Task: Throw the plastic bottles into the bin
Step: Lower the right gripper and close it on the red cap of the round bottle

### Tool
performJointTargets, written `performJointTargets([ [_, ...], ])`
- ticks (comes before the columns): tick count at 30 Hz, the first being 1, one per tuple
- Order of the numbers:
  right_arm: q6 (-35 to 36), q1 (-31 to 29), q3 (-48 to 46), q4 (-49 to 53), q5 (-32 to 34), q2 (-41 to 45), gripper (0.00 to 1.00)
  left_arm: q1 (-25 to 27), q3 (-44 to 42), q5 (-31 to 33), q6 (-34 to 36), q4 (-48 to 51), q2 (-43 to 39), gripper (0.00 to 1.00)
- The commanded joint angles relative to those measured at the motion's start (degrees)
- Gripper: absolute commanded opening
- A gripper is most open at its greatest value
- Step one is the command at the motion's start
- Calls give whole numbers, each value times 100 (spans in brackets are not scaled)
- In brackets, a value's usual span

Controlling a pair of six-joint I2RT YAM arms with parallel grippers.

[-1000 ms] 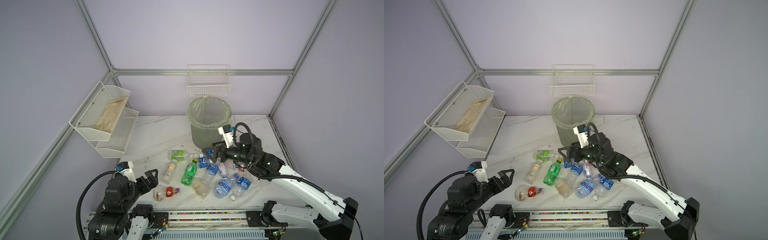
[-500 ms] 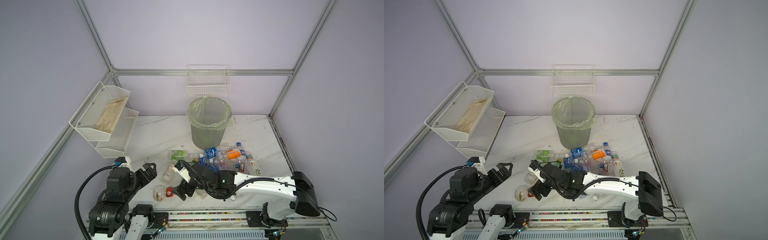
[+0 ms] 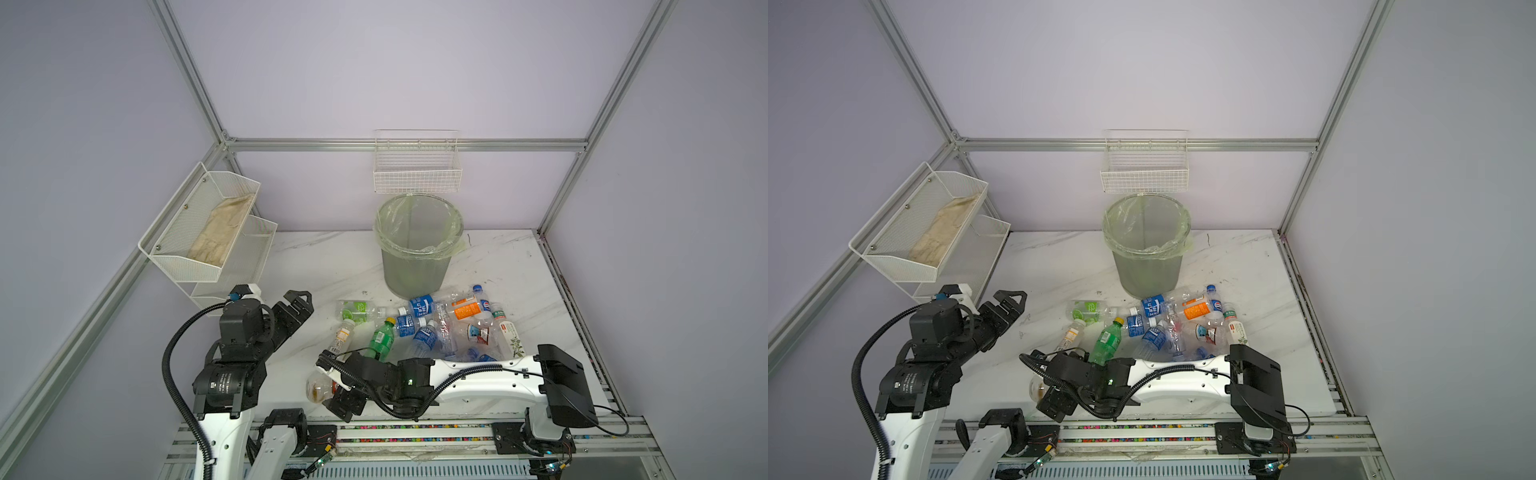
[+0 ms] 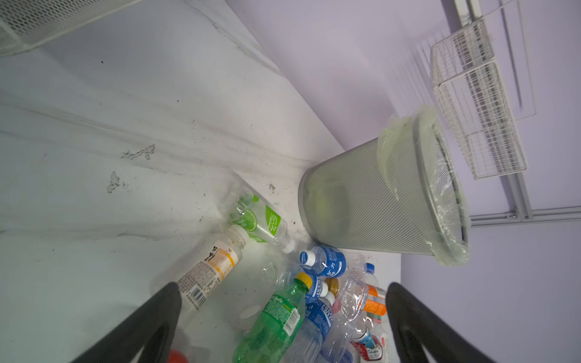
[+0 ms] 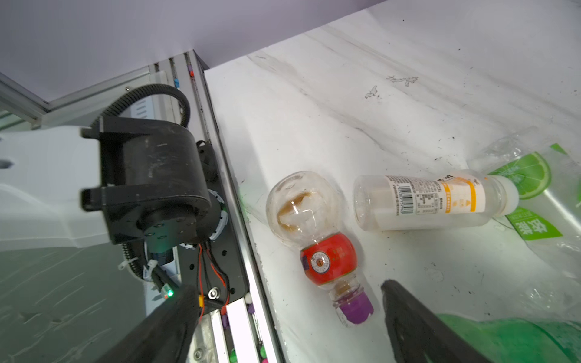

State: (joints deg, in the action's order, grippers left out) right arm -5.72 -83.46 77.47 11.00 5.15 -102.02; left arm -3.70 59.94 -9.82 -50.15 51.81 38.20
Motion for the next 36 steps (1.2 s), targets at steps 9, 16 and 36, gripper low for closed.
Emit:
performJointTargets([
  [9,467,-4,329,628,300,-520,90,-1320,-147,-1772,-228,-1216,680,100],
  [16,782,-4,941,1261,338,-1166,92,-1402,-492,-1906,-224,-1016,223,100],
  [36,1124,136,1475,1508,548,-1916,94,-1396,-475,-1621,-263,-163,-298,100],
])
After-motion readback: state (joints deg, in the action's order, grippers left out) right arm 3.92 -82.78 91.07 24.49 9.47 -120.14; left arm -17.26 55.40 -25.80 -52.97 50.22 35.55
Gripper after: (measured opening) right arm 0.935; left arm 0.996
